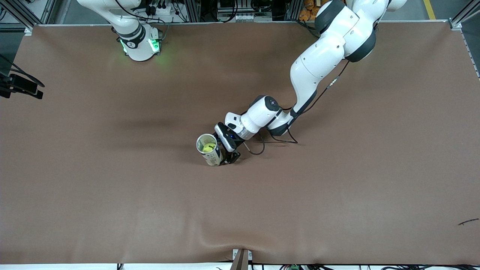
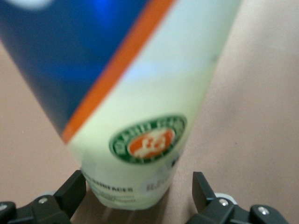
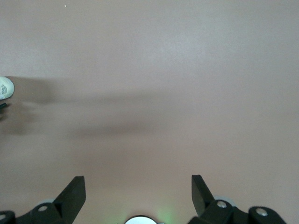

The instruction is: Insert tennis ball vertically with right arm

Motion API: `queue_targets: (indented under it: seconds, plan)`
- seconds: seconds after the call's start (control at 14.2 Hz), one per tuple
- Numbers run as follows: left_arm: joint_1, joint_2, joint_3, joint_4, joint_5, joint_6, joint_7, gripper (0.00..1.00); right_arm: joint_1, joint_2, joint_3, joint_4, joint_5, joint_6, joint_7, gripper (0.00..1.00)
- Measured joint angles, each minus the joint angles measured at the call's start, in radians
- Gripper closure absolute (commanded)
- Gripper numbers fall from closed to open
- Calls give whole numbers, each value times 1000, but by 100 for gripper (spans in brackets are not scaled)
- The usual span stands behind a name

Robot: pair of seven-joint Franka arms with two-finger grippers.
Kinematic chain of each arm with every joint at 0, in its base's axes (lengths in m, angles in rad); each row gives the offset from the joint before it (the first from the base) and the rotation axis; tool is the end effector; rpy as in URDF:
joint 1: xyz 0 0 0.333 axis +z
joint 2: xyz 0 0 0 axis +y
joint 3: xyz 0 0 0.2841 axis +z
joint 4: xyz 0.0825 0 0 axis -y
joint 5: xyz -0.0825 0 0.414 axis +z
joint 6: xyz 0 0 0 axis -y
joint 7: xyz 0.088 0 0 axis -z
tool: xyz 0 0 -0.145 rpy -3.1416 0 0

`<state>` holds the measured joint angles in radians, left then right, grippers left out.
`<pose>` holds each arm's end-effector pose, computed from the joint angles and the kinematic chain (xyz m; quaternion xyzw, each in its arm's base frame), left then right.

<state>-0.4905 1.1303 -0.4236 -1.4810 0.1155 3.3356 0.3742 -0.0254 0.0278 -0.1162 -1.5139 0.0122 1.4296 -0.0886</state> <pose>0.5032 -0.5629 0.0665 0.7956 -0.4465 0.3453 0.2202 0.5676 -0.0782 0.5554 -0.9981 0.0260 0.0550 0.0109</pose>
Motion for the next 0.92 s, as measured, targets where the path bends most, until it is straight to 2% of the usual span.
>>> queue_targets:
  seconds: [0.42,0.92]
  plan:
    - [42,-13,0,-52,0,14,7,0,-1,0,1,0,0,-1,1,0]
    - [165,-132,6,-231,0,16,13,0,-1,0,5,0,0,-3,2,0]
